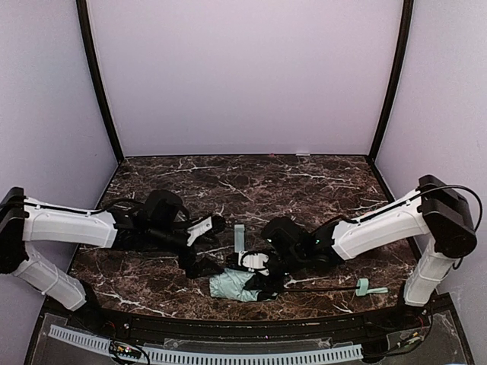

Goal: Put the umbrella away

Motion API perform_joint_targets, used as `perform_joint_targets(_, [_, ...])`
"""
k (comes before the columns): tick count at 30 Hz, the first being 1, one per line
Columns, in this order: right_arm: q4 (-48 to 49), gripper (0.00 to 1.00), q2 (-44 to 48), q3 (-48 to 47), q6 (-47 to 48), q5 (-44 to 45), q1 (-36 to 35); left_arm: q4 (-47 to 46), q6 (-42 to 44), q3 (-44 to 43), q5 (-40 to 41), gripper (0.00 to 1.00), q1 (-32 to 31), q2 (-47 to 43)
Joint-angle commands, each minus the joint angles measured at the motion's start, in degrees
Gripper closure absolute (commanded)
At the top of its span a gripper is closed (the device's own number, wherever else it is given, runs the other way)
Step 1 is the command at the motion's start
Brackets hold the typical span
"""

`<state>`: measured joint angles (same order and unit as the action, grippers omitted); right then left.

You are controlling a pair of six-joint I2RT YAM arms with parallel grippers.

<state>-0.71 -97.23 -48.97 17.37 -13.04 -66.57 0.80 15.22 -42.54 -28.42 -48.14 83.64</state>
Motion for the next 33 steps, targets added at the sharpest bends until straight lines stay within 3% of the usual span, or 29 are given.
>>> perform_joint_targets(1, [-14.6,0.86,-8.1,-1.8,-1.6,-11.0,2.1,-16.9,8.2,8.9,6.2,0.05,-2.0,-10.5])
perform_joint_targets(4, [-18.0,0.86,-11.9,-5.6,-3.3,-17.2,4.8,-15.1,18.0,12.3,12.8,0.16,-7.0,-14.2])
perform_joint_targets(6, [-19.2,0.86,-14.2,-6.9,-4.2,-17.6,6.3,-12.8,20.7,12.4,14.0,0.25,-8.7,-14.8])
perform_joint_targets(9, [-20.2,0.86,-17.4,-8.4,-5.3,-19.7,8.4,-9.0,22.7,11.6,15.1,0.31,-11.3,-13.8])
perform_joint_targets(14, [-21.0,0.85,-18.9,-10.1,-5.5,-20.1,10.4,-8.3,22.4,10.7,20.5,0.08,-16.0,-7.8])
perform_joint_targets(21, [-24.3,0.82,-21.1,-13.0,-3.8,-20.6,10.7,-8.4,19.0,3.2,36.9,0.01,-17.2,8.5])
perform_joint_targets(24, [-25.4,0.81,-21.8,-14.0,-3.3,-21.1,11.0,-5.4,18.3,1.2,36.6,0.01,-17.3,11.7])
perform_joint_targets(25, [-25.6,0.81,-21.9,-14.3,-3.4,-20.9,11.1,-3.7,18.1,0.9,35.9,0.04,-17.3,12.4])
perform_joint_targets(29, [-25.6,0.72,-19.8,-15.1,-4.5,-20.7,13.7,5.3,17.6,-0.1,31.9,0.29,-17.3,14.3])
perform_joint_targets(31, [-24.9,0.62,-17.0,-15.0,-5.7,-21.1,16.0,8.3,17.8,-0.2,30.0,0.40,-17.3,15.1])
perform_joint_targets(33, [-24.3,0.49,-13.9,-15.1,-6.2,-20.5,17.7,10.6,17.9,-1.3,28.8,0.61,-17.2,16.2])
